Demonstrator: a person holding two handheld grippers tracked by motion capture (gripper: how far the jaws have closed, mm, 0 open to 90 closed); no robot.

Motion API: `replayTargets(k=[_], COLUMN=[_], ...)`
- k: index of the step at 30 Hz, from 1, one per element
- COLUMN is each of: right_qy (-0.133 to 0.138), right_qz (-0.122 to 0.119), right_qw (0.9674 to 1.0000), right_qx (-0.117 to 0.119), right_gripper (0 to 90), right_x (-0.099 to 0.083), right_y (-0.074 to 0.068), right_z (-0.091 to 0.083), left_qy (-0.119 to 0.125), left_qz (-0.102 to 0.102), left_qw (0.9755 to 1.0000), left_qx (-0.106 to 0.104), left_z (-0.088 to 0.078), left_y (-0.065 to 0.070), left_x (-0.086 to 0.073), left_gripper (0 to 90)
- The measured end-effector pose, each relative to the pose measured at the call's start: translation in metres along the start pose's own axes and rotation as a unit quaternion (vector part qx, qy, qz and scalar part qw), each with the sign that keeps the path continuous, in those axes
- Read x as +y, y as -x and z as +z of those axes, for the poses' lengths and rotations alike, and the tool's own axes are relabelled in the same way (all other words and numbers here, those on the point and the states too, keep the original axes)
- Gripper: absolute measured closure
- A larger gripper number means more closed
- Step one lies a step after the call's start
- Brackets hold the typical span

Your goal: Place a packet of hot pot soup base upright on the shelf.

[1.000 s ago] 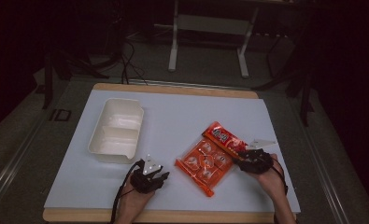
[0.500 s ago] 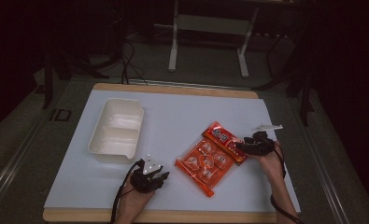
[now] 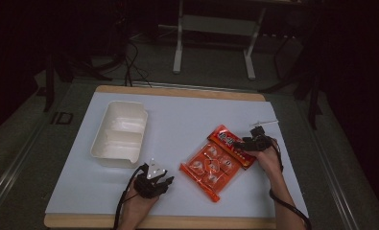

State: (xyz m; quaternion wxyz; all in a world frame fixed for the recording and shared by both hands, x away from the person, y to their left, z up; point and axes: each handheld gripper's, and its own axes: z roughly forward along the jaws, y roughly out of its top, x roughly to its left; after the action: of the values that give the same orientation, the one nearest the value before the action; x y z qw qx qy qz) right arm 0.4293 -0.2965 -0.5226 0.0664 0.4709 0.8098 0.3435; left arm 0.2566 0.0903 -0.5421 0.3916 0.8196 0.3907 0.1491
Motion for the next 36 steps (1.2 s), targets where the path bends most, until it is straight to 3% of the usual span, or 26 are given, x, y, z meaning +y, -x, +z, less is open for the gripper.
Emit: replayTargets(k=[3,10,14,19,25,30,36], right_qy=[-0.005,0.013,0.008,-0.017,-0.074,-0.112,-0.122], right_qz=[-0.015,-0.045,-0.076,-0.091,-0.093,-0.096,-0.093], right_qw=[0.9999,0.9985,0.9959,0.9944,0.9921,0.9888,0.988], right_qx=[0.006,0.03,0.05,0.052,0.04,0.021,0.018], right_gripper=[43.2,46.0,48.3,54.3,69.4,72.6,71.6], right_x=[0.003,0.009,0.015,0.026,0.031,0.036,0.048], right_y=[-0.004,-0.015,-0.025,-0.033,-0.036,-0.037,-0.038], right_z=[0.0,-0.017,-0.022,-0.012,0.008,0.014,0.013], left_qy=[0.0,-0.001,-0.002,-0.002,-0.002,-0.002,-0.001], left_qz=[0.0,0.001,0.003,0.003,0.003,0.003,0.003], left_qw=[1.0,1.0,1.0,1.0,1.0,1.0,1.0], left_qx=[0.0,0.001,0.002,0.001,0.001,0.001,0.001], left_z=[0.0,0.0,0.0,0.0,0.0,0.0,0.001], left_y=[0.0,0.0,0.001,0.001,0.0,0.001,0.001], left_x=[0.0,0.0,0.0,0.0,0.0,0.0,0.0], left_gripper=[62.1,61.9,61.6,61.5,61.4,61.4,61.4])
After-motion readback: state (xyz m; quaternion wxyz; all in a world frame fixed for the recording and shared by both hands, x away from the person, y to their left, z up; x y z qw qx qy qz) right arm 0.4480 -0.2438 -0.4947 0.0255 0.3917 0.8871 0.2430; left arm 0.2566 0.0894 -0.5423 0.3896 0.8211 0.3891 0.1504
